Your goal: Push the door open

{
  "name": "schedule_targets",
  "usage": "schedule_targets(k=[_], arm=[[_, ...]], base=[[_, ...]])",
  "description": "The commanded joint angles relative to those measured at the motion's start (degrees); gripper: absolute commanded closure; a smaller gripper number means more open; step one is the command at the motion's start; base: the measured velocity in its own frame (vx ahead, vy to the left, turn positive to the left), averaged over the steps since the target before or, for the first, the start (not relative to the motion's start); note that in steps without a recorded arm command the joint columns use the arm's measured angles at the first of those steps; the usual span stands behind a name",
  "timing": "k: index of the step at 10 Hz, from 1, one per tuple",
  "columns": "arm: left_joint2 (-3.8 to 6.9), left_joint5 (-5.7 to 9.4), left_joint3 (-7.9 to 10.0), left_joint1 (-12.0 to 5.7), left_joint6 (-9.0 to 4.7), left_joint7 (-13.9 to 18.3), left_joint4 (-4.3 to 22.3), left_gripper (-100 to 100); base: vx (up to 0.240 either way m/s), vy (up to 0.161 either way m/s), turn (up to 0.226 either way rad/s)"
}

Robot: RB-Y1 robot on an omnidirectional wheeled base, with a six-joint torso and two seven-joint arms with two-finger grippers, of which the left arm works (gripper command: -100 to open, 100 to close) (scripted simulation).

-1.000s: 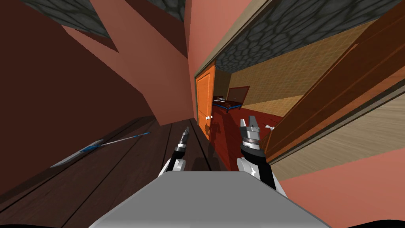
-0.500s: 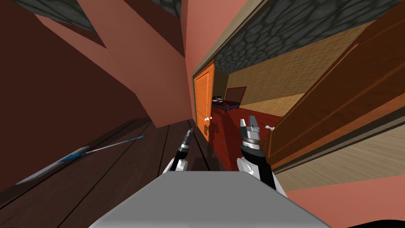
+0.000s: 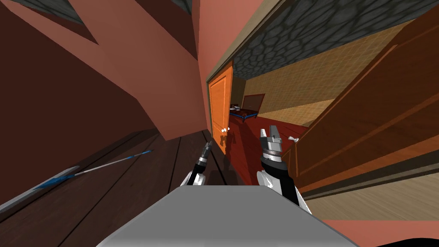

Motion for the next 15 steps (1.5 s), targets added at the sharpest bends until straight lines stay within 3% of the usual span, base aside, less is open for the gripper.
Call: schedule_targets(k=[1,8,15], arm=[[0.26,-0.03,-0.62,-0.81,-0.38,-1.2,1.6,-100],[0.78,-0.56,-4.15,-3.78,-2.25,-7.2,8.8,-100],[1.34,-1.2,-8.47,-7.41,-4.54,-14.5,17.7,-100]], base=[[0.098,0.029,-0.05],[0.109,0.042,-0.065],[0.125,0.061,-0.08]])
